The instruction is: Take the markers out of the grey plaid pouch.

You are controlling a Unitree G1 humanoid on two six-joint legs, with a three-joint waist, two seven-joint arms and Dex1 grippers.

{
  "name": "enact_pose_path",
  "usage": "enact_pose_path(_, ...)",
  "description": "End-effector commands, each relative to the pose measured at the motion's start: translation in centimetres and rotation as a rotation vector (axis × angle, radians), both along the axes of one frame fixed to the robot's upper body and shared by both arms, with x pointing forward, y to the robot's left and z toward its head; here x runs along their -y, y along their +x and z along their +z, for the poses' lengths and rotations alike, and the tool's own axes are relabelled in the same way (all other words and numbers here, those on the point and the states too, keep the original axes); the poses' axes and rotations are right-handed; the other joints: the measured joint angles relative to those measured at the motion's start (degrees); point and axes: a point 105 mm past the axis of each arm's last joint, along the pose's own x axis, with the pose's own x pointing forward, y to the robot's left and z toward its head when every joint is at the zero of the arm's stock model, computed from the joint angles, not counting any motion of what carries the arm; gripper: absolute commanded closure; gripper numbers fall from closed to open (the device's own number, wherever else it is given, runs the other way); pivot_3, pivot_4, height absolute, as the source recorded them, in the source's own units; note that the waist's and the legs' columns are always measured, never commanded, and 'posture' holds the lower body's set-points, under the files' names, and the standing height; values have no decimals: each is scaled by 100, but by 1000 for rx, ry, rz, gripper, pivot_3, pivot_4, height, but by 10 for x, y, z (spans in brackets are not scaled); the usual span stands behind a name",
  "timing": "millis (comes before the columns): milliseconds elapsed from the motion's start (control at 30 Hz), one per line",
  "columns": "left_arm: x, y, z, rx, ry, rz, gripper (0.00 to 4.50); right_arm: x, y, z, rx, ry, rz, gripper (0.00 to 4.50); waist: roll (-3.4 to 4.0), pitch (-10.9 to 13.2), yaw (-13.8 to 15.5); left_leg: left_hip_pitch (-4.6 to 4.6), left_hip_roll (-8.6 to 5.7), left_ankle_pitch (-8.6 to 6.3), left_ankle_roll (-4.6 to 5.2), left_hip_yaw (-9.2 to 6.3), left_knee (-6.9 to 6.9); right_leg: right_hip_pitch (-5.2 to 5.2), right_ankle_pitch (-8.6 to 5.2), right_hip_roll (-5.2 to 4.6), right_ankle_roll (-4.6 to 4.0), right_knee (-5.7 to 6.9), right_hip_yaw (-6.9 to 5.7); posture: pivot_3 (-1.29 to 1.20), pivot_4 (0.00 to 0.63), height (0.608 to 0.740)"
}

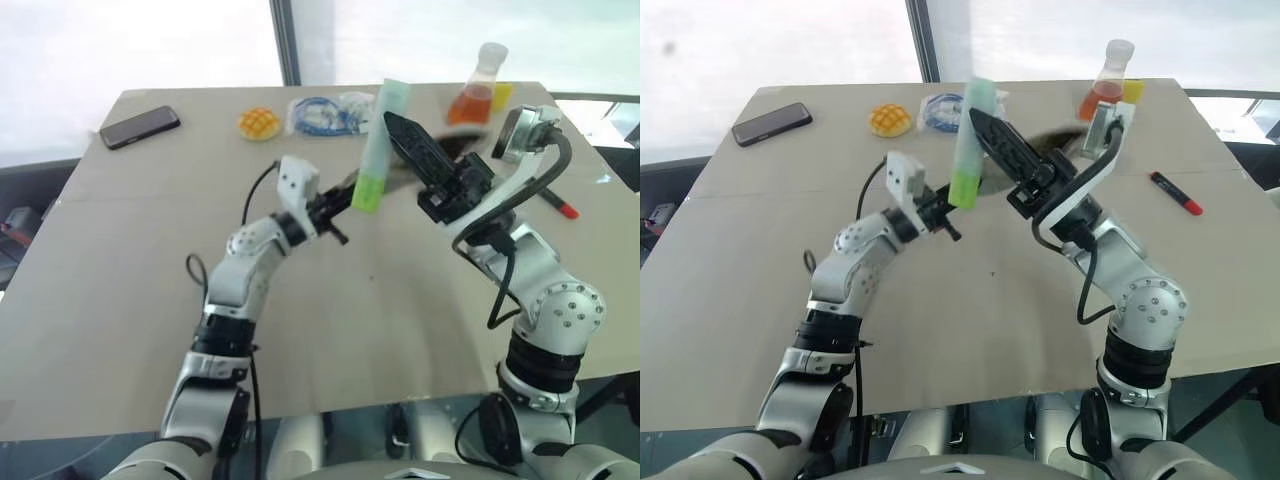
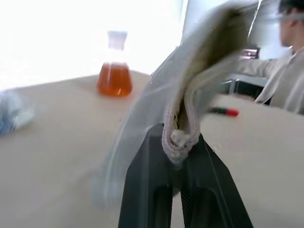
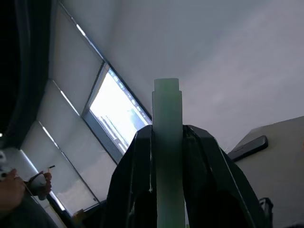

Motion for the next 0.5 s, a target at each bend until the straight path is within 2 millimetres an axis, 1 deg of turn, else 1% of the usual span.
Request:
enact_pose_path(33, 16, -12, 26, 113, 38, -39, 4500, 8, -2, 20, 3, 118, 46, 4243, 1, 0, -12, 2, 0, 0, 0, 2, 0, 0, 0, 1, 0, 0, 3, 0, 150, 740)
enact_pose_path(133, 15, -9, 27, 94, 24, -22, 4500, 8, -2, 18, 64, -2, -18, 4243, 1, -1, -16, 5, 0, 0, 0, 6, 0, 0, 0, 1, 1, 0, 6, 0, 150, 740)
enact_pose_path(167, 11, -7, 23, 73, 22, -3, 4500, 12, 0, 18, 79, -35, -62, 4243, 1, -1, -16, 3, 0, 0, 0, 4, 0, 0, -1, 1, 1, 0, 5, 0, 150, 740)
enact_pose_path(233, -5, -2, 9, 50, 53, 36, 4500, 36, 5, 12, 131, -214, -252, 4243, 6, 2, -10, 2, 0, 0, 0, 3, 0, -1, -1, 1, 1, 0, 4, 0, 150, 740)
enact_pose_path(267, -12, -1, 4, 37, 54, 52, 4500, 46, 5, 8, 156, -307, -319, 4243, 7, 3, 4, 1, 0, 0, 0, 5, -1, -2, -1, 0, 1, -2, 5, 0, 150, 740)
enact_pose_path(333, -24, -1, -5, 29, 80, 68, 4500, 70, 8, -10, 145, -514, -444, 4243, 7, 3, 17, -2, -2, -1, 1, 6, -3, -2, -3, -2, 2, -8, 4, 0, 150, 740)
enact_pose_path(400, -35, -1, -15, 29, 110, 75, 4500, 101, 18, -36, 89, -749, -586, 4243, 7, 3, 22, -4, -2, -1, 2, 7, -6, -3, -3, -2, 1, -12, 5, 0, 150, 740)
enact_pose_path(500, -49, 1, -28, 21, 141, 104, 4500, 153, 32, -86, -34, -1111, -721, 4243, 5, 4, 24, -6, -3, -3, 3, 10, -4, -5, -10, -5, 7, -16, 5, 0, 150, 740)
